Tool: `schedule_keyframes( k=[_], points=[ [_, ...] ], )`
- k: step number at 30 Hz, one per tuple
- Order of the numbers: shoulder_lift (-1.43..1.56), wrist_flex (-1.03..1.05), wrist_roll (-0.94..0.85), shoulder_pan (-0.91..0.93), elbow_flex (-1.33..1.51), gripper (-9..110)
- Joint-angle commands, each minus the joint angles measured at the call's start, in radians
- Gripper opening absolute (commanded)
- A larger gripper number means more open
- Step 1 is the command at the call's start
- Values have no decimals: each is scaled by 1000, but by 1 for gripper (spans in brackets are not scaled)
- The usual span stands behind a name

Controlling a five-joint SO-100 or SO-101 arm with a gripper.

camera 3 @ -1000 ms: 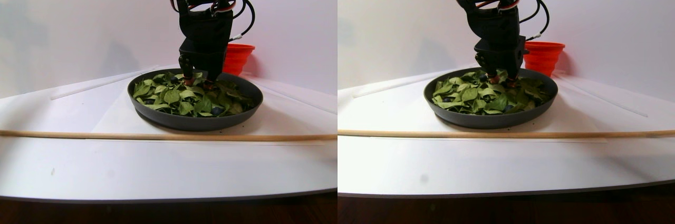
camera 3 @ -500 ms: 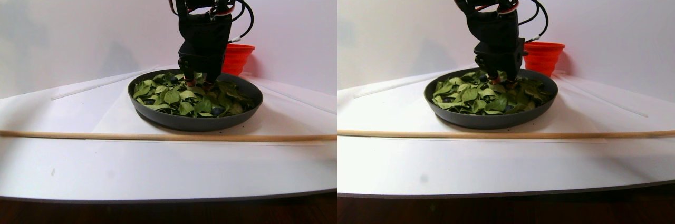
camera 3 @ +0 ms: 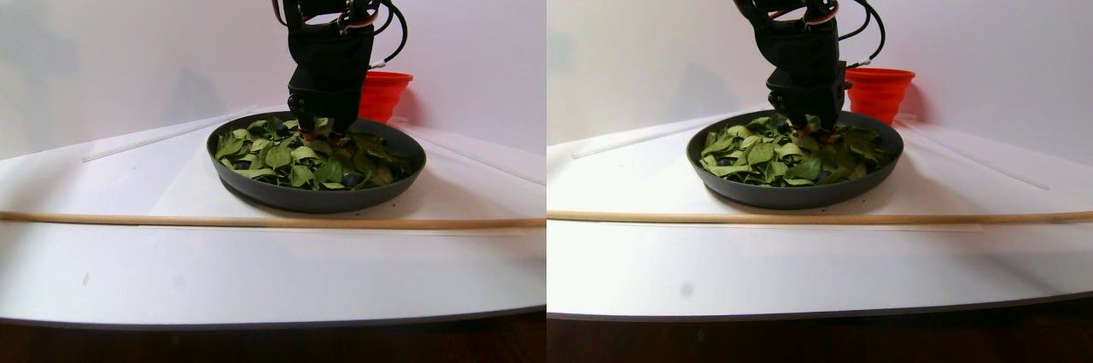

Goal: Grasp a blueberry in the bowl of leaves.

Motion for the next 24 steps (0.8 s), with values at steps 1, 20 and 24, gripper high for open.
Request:
schedule_keyframes(
  k=[1, 20, 24],
  points=[
    [55, 5, -17, 23, -3, 10],
    [189, 44, -91, 40, -11, 10],
    [215, 49, -106, 48, -11, 10]
  ],
)
